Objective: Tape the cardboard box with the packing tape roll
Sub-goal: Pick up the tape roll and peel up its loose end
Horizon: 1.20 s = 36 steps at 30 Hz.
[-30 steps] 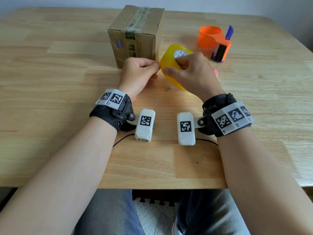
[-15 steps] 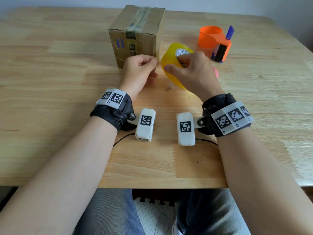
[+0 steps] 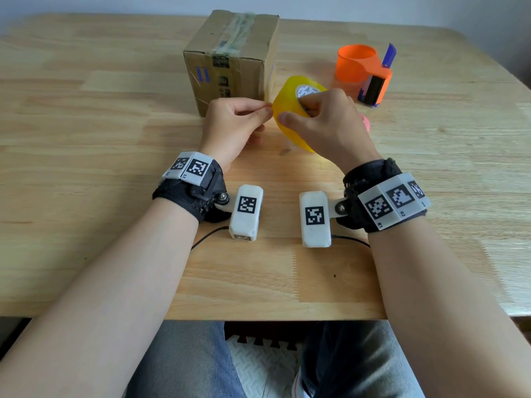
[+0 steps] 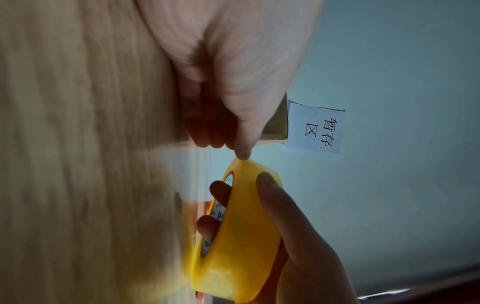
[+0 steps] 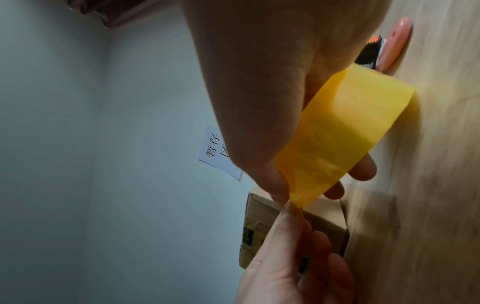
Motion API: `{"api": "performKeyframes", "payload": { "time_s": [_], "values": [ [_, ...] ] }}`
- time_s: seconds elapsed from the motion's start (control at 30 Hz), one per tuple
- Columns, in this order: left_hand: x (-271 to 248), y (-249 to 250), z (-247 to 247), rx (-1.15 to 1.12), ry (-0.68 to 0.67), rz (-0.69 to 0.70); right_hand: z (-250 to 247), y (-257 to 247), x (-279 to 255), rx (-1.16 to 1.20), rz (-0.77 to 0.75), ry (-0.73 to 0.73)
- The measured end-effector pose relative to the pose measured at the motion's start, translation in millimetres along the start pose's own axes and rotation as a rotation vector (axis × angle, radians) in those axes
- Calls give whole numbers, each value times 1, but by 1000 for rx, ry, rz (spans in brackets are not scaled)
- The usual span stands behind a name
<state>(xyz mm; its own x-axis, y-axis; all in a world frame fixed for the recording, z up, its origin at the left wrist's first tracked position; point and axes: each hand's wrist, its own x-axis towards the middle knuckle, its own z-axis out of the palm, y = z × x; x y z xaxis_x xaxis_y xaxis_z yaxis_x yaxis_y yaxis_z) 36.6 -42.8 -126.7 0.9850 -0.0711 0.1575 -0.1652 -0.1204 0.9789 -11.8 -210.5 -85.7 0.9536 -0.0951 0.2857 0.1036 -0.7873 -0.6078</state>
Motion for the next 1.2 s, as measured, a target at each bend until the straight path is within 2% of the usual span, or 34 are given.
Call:
{"api": "performKeyframes", "payload": {
  "time_s": [0.27, 1.2],
  "values": [
    [-1, 3, 2, 19, 27, -27, 1, -1, 0, 14, 4, 0],
    [1, 0, 1, -66, -56, -27, 4, 2, 0, 58, 3, 39]
  ]
}}
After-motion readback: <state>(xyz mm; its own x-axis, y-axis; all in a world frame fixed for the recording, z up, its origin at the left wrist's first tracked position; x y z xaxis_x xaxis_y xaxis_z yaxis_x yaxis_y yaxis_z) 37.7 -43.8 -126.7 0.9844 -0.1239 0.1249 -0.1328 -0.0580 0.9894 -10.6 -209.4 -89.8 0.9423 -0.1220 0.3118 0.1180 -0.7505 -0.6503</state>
